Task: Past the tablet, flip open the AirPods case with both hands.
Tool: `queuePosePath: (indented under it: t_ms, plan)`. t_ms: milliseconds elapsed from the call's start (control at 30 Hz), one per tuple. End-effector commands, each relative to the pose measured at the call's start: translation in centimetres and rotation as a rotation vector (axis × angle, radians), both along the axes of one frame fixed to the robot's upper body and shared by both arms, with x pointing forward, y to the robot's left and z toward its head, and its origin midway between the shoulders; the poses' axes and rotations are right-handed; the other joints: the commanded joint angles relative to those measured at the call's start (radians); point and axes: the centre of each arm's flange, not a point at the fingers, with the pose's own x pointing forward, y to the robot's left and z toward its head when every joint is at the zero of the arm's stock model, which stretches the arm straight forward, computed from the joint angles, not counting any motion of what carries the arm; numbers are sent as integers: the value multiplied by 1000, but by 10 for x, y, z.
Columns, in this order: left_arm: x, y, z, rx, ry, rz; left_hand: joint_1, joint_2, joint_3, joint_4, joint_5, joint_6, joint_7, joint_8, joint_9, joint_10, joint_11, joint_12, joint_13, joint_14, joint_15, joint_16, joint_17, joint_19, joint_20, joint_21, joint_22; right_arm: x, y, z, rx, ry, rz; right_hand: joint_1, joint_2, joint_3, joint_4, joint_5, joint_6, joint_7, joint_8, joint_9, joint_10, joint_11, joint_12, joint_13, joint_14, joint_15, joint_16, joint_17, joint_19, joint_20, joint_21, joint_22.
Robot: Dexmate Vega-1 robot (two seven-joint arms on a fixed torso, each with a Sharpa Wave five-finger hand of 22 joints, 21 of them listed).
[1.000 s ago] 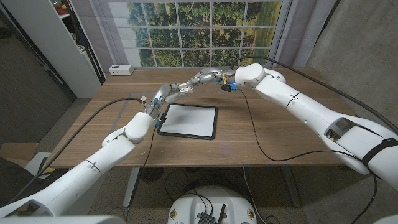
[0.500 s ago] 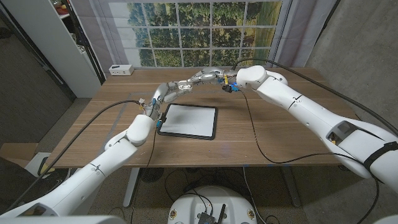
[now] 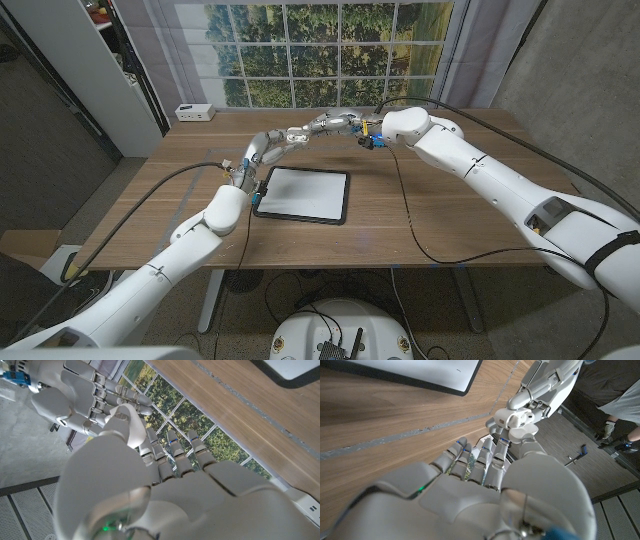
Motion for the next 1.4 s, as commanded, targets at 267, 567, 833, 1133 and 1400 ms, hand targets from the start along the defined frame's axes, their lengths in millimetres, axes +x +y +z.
queuePosePath:
  t_ms: [267, 567, 833, 1133, 1400]
  plan:
    - [6, -5, -4, -32, 20, -63, 22, 34, -2, 11, 8, 100, -55, -1, -1, 9, -5, 8, 16, 9, -79, 5, 3, 11, -5, 10, 4, 3, 11, 2, -20, 7, 8, -10, 1, 4, -8, 4, 170, -23, 79, 125, 23, 2, 6, 3, 19, -131, 12, 6, 12, -2, 3, 2]
    - [11, -4, -3, -44, 29, -95, 20, 33, -4, 15, 11, 98, -52, -5, -3, 9, -4, 10, 25, 9, -79, 4, 4, 11, -6, 13, 5, 8, 18, 4, -32, 3, -9, -12, 1, 5, -11, 4, 175, -18, 81, 131, 40, 6, 10, 3, 29, -130, 17, 8, 15, -3, 2, 2]
    - [14, -1, -1, -40, 23, -109, 21, 28, -7, 15, 14, 102, -54, -5, -1, 22, -13, 16, 34, 11, -79, 4, 4, 15, -8, 17, 5, 10, 25, 5, -31, -21, -44, -9, -9, 4, -23, 5, 177, -9, 70, 119, 86, 18, 22, 3, 72, -127, 39, 15, 41, 7, 9, 3]
    - [15, 4, 0, -30, 28, -111, 26, 20, -11, 12, 21, 109, -49, -2, 3, 33, -22, 21, 45, 16, -85, 4, 3, 16, -12, 21, 6, 12, 27, 6, -17, -19, -49, -12, -15, 2, -32, 7, 153, -7, 42, 100, 97, 23, 22, 3, 89, -127, 51, 23, 58, 11, 12, 4]
    - [16, 6, 0, -31, 29, -112, 30, 20, -13, 13, 27, 111, -46, -1, 6, 33, -24, 22, 52, 16, -85, 3, 4, 13, -12, 23, 7, 13, 26, 6, -21, -15, -56, -24, -25, -6, -36, 7, 128, 26, 10, 74, 98, 33, 17, 1, 93, -122, 59, 30, 69, 18, 12, 5]
